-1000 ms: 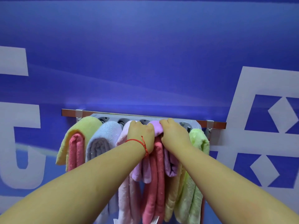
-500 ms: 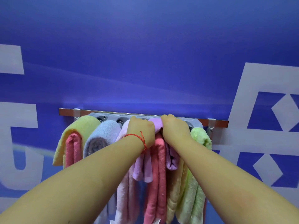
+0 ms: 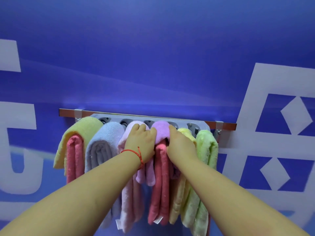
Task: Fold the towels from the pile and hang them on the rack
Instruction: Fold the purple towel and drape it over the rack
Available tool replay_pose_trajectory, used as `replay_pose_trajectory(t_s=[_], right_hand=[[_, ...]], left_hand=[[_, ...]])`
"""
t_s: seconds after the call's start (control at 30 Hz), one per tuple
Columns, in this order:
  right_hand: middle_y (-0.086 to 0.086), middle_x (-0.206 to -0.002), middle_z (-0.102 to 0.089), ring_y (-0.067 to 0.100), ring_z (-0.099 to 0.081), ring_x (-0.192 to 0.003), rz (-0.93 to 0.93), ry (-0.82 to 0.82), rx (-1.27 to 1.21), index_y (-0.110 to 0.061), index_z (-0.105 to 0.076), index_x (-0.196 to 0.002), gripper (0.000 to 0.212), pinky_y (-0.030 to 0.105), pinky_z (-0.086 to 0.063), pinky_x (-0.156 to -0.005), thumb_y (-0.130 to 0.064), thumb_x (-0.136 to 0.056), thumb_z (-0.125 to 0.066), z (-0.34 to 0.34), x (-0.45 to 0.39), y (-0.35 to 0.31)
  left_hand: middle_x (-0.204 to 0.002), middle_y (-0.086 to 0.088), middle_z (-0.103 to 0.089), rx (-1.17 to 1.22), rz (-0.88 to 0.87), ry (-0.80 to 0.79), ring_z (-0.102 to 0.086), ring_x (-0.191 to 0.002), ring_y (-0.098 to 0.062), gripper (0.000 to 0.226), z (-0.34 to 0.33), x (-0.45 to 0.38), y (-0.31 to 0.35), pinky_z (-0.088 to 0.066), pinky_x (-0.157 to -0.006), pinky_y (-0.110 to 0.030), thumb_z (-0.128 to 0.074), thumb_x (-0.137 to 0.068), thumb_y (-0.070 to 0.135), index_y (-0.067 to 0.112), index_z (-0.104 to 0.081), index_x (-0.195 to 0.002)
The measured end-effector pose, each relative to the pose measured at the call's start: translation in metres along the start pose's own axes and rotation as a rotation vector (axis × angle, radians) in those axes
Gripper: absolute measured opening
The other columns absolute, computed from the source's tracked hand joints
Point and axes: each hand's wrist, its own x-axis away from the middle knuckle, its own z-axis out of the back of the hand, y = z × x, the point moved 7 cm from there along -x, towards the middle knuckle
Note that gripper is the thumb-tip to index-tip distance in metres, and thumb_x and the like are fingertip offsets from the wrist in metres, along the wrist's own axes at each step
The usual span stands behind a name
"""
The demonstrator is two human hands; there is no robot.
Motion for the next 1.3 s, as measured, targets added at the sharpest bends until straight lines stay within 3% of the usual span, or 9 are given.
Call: replay_pose_trajectory(t_s=[0.17, 0.3, 0.37, 0.43, 0.5, 0.63, 0.9, 1.03, 1.3], right_hand=[[0.006, -0.123, -0.056, 0.030, -0.057, -0.102, -0.066, 0.006, -0.252, -0.025, -0.027, -0.143, 0.055, 0.033, -0.045, -0.077, -0.034, -0.092, -0.046, -0.012, 0.023, 0.013], [0.011, -0.125, -0.055, 0.033, -0.057, -0.105, -0.167, -0.094, -0.302, -0.019, -0.027, -0.142, 0.055, 0.031, -0.040, -0.074, -0.022, -0.090, -0.047, -0.031, 0.042, 0.017], [0.010, -0.127, -0.055, 0.032, -0.056, -0.109, -0.209, -0.113, -0.338, -0.016, -0.032, -0.138, 0.053, 0.033, -0.043, -0.079, -0.023, -0.088, -0.050, -0.041, 0.053, 0.018], [0.010, -0.128, -0.055, 0.030, -0.056, -0.111, -0.233, -0.125, -0.377, -0.015, -0.034, -0.136, 0.053, 0.034, -0.046, -0.085, -0.026, -0.088, -0.052, -0.049, 0.065, 0.016], [0.009, -0.128, -0.056, 0.029, -0.058, -0.111, -0.240, -0.129, -0.420, -0.017, -0.035, -0.137, 0.054, 0.037, -0.048, -0.089, -0.031, -0.088, -0.053, -0.055, 0.076, 0.014], [0.004, -0.121, -0.063, 0.025, -0.060, -0.109, -0.255, -0.159, -0.454, -0.024, -0.034, -0.140, 0.056, 0.036, -0.048, -0.092, -0.032, -0.088, -0.054, -0.062, 0.099, 0.016], [-0.001, -0.125, -0.059, 0.012, -0.059, -0.108, -0.302, -0.302, -0.498, -0.025, -0.035, -0.141, 0.056, 0.020, -0.049, -0.084, -0.025, -0.089, -0.055, -0.091, 0.160, 0.034], [-0.002, -0.122, -0.061, 0.013, -0.057, -0.113, -0.351, -0.362, -0.492, -0.023, -0.040, -0.138, 0.053, 0.024, -0.044, -0.095, -0.026, -0.088, -0.057, -0.121, 0.193, 0.042], [0.002, -0.132, -0.055, 0.015, -0.052, -0.121, -0.433, -0.581, -0.452, -0.021, -0.038, -0.139, 0.052, 0.023, -0.041, -0.095, -0.026, -0.091, -0.055, -0.196, 0.271, 0.061]], left_hand=[[-0.060, -0.002, -0.066, 0.018, -0.060, 0.295, -0.058, -0.062, -0.024, 0.066, 0.004, 0.013, -0.004, -0.026, -0.071, -0.035, -0.034, -0.074, 0.054, 0.005, -0.071, -0.098], [-0.074, -0.006, -0.071, 0.136, 0.012, 0.271, -0.065, -0.077, -0.027, 0.068, -0.004, 0.026, 0.001, -0.027, -0.091, -0.039, -0.035, -0.080, 0.051, -0.001, -0.064, -0.112], [-0.102, -0.012, -0.071, 0.273, 0.089, 0.281, -0.064, -0.101, -0.030, 0.069, -0.002, 0.038, 0.007, -0.019, -0.102, -0.040, -0.035, -0.083, 0.049, -0.003, -0.055, -0.124], [-0.139, -0.014, -0.048, 0.453, 0.204, 0.193, -0.042, -0.130, -0.027, 0.065, -0.008, 0.052, 0.016, -0.011, -0.111, -0.035, -0.034, -0.092, 0.040, 0.000, -0.027, -0.143], [-0.149, -0.008, -0.034, 0.763, 0.370, 0.044, -0.032, -0.136, -0.022, 0.063, -0.029, 0.069, 0.028, -0.020, -0.112, -0.031, -0.039, -0.095, 0.026, 0.010, -0.010, -0.149], [-0.135, -0.005, -0.053, 1.324, 0.593, -0.137, -0.049, -0.122, -0.019, 0.049, -0.062, 0.093, 0.045, -0.034, -0.102, -0.023, -0.044, -0.090, 0.006, 0.017, -0.039, -0.138], [-0.095, -0.015, -0.067, 1.549, 0.771, -0.416, -0.062, -0.094, -0.032, 0.015, -0.117, 0.150, 0.078, -0.051, -0.080, -0.033, -0.051, -0.085, 0.005, 0.013, -0.064, -0.085], [-0.118, -0.022, -0.062, 1.547, 0.834, -0.483, -0.058, -0.111, -0.035, 0.031, -0.154, 0.186, 0.103, -0.045, -0.095, -0.038, -0.051, -0.089, 0.002, 0.002, -0.057, -0.119], [-0.126, -0.013, -0.057, 1.482, 0.897, -0.683, -0.057, -0.114, -0.027, 0.042, -0.221, 0.280, 0.142, -0.042, -0.101, -0.035, -0.051, -0.091, 0.008, 0.006, -0.047, -0.132]])
